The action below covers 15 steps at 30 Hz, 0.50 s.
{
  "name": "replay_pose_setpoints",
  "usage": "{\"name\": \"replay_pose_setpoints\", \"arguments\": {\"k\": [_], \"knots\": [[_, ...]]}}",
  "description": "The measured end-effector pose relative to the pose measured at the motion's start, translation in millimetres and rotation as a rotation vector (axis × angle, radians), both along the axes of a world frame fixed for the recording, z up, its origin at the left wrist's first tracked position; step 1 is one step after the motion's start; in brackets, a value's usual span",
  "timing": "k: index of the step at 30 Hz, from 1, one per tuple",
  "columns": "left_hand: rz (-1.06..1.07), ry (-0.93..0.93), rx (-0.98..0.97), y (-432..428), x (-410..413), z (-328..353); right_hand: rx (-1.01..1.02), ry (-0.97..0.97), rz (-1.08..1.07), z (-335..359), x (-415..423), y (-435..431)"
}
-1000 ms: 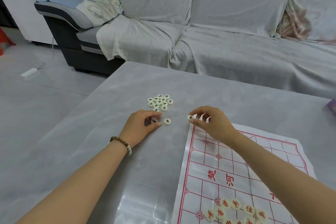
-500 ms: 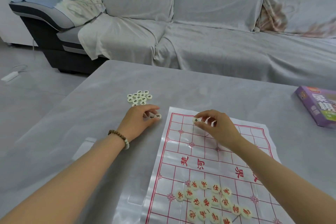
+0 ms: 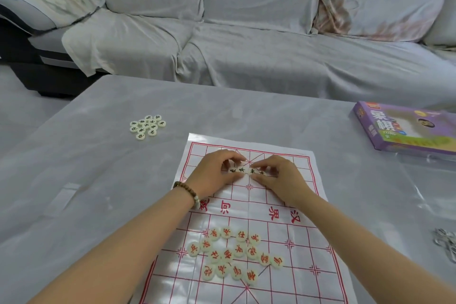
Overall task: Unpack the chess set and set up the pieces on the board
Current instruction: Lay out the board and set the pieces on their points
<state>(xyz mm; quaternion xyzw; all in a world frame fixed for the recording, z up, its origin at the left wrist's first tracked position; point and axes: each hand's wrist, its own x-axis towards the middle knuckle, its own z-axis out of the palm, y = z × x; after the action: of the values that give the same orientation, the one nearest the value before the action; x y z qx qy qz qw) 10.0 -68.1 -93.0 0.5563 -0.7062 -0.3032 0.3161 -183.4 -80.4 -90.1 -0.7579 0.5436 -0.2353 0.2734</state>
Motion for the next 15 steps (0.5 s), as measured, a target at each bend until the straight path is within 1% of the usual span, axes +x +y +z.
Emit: {"name": "replay_pose_setpoints", "arguments": {"k": [3, 6, 9, 11, 12, 13, 15], "knots": [[-0.01, -0.009, 0.029, 1.8, 2.3, 2.3, 0.013, -0.054, -0.001, 5.4, 3.2, -2.3], [-0.032, -0.114, 0.021, 2.0, 24.9, 7.6, -0.004, -0.143, -0.01, 15.1, 8.6, -4.7], [0.123, -0.191, -0.086, -3.2, 76.0, 7.4, -0.035, -0.192, -0.008, 21.2, 29.6, -13.8], [0.258, -0.234, -0.136, -6.5, 115.1, 3.5, -0.019, -0.183, 0.029, 20.2, 56.4, -22.0], [0.307, -0.249, -0.127, -7.5, 132.7, 1.8, -0.002, -0.162, 0.057, 19.2, 72.6, -26.5], [0.33, -0.264, -0.093, -9.0, 148.2, 0.3, 0.014, -0.13, 0.091, 18.1, 90.0, -31.0], [0.298, -0.316, -0.029, -13.6, 172.7, -2.1, 0.049, -0.06, 0.17, 15.6, 125.0, -40.6]]}}
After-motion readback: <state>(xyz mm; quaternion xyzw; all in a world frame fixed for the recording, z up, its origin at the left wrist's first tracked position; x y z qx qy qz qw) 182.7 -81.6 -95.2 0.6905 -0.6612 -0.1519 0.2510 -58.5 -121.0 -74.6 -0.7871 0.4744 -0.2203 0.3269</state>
